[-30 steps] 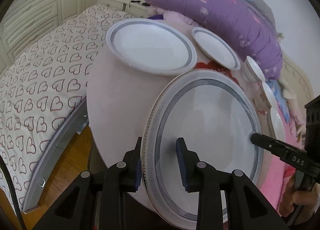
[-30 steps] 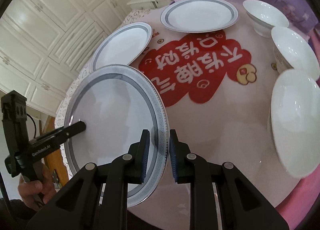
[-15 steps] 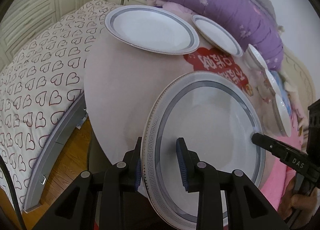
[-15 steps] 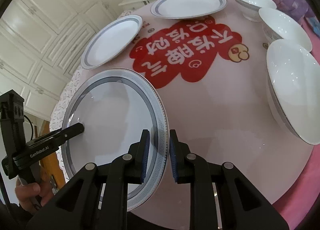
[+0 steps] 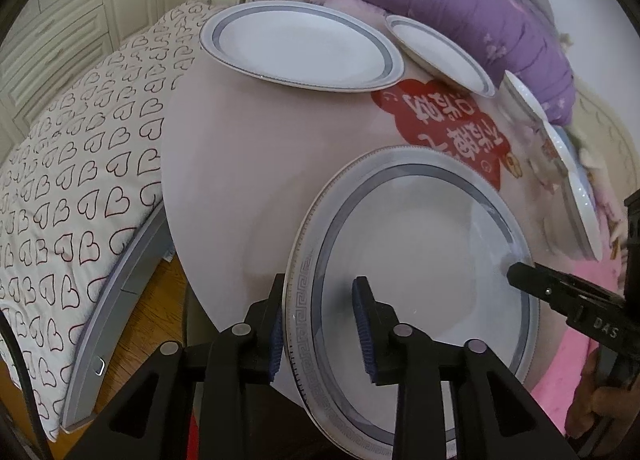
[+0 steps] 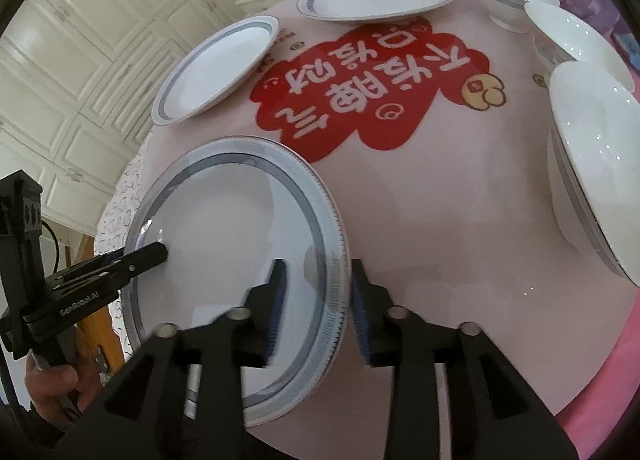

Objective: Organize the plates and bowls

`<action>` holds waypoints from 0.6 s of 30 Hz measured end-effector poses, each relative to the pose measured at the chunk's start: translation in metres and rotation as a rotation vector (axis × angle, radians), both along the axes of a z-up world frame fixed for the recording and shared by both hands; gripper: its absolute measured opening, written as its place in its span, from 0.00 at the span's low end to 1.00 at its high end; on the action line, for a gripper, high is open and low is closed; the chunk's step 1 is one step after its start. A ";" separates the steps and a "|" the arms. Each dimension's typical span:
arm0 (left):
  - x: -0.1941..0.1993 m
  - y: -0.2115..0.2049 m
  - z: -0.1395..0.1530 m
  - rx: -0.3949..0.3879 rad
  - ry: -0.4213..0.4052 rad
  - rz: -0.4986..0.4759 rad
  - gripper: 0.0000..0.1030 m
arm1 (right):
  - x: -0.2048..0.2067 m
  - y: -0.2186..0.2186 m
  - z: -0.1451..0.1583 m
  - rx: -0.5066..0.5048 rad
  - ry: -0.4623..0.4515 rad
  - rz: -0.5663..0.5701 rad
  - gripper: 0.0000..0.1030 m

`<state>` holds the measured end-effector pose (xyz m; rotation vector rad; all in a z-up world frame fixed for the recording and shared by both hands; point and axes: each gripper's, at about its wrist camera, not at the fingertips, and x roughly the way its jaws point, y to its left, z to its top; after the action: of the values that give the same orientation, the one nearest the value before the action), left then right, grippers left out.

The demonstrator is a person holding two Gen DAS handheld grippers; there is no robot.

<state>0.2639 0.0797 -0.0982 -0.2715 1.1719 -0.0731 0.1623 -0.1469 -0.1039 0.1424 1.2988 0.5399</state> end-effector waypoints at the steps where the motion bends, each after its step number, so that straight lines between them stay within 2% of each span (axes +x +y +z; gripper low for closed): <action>1: -0.003 0.001 0.001 0.000 -0.005 -0.002 0.32 | 0.000 0.001 0.002 -0.002 -0.011 -0.002 0.61; 3: -0.003 -0.001 0.005 0.002 -0.016 -0.009 0.42 | -0.001 0.003 0.007 -0.015 -0.049 -0.003 0.73; 5: -0.006 -0.001 0.011 0.017 -0.047 -0.004 0.70 | 0.001 0.004 0.012 -0.018 -0.074 -0.004 0.76; 8: -0.010 -0.003 0.022 0.044 -0.097 0.005 0.88 | 0.004 0.002 0.019 -0.008 -0.111 -0.020 0.92; 9: -0.011 -0.004 0.024 0.051 -0.105 0.006 0.91 | 0.005 0.001 0.021 -0.012 -0.127 -0.029 1.00; 10: -0.012 -0.004 0.027 0.062 -0.117 0.012 0.96 | 0.007 0.000 0.024 -0.003 -0.142 -0.036 1.00; 11: -0.012 -0.005 0.030 0.071 -0.126 0.017 0.98 | 0.008 -0.002 0.025 0.007 -0.149 -0.043 1.00; 14: -0.014 -0.007 0.039 0.103 -0.156 0.034 0.99 | 0.012 -0.004 0.033 0.029 -0.178 -0.071 1.00; 18: -0.017 -0.009 0.059 0.104 -0.221 0.060 0.99 | 0.018 -0.006 0.047 0.060 -0.223 -0.100 1.00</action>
<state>0.2472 0.0703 -0.0392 -0.2007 0.9445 0.0103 0.1804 -0.1529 -0.0572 0.1905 1.0532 0.4942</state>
